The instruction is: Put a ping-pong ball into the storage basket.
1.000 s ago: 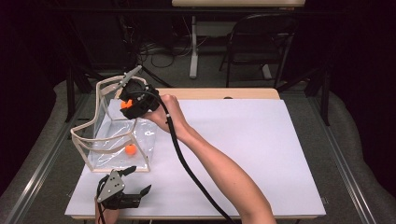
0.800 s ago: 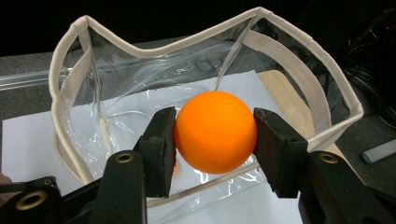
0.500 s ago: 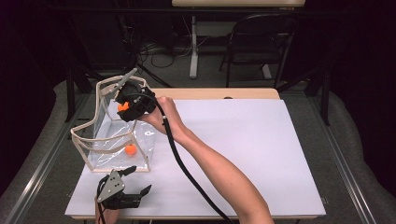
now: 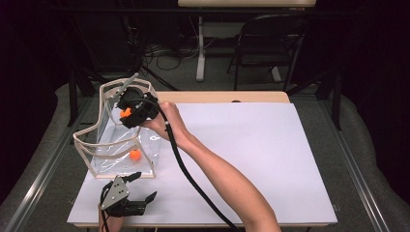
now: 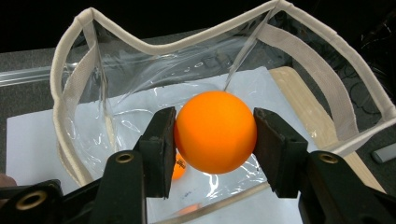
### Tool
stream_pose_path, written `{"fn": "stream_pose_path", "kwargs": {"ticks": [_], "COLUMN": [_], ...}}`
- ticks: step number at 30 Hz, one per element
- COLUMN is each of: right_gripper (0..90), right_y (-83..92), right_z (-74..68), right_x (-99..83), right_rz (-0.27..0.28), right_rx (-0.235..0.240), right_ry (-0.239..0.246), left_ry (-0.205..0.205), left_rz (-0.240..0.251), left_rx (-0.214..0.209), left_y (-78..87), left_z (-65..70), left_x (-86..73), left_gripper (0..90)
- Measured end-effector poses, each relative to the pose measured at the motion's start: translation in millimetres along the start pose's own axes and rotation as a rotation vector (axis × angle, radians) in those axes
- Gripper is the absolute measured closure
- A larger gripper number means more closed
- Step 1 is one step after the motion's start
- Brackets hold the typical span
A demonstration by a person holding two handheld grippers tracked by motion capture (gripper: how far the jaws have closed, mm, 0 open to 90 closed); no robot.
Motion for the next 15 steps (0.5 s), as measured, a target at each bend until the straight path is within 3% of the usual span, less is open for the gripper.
{"fn": "stream_pose_path", "kwargs": {"ticks": [15], "right_gripper": [50.7], "right_y": [-10.8], "right_z": [-4.3], "right_x": [-2.5], "right_rz": [-0.026], "right_rx": [0.013], "right_ry": [0.003], "left_ry": [-0.003], "left_rz": [-0.002], "left_rx": [0.000], "left_y": [0.0], "left_z": [-0.4], "left_x": [-0.2], "left_gripper": [16.1]}}
Point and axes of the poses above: each handheld gripper's, and its own axes: y roughly backward along the jaws, x roughly out of its top, z roughly to its right, the point moved 9 cm from there along -y, roughly forward along the jaws, and after that the axes turned 11 degrees about -x, right-handed, at the moved point
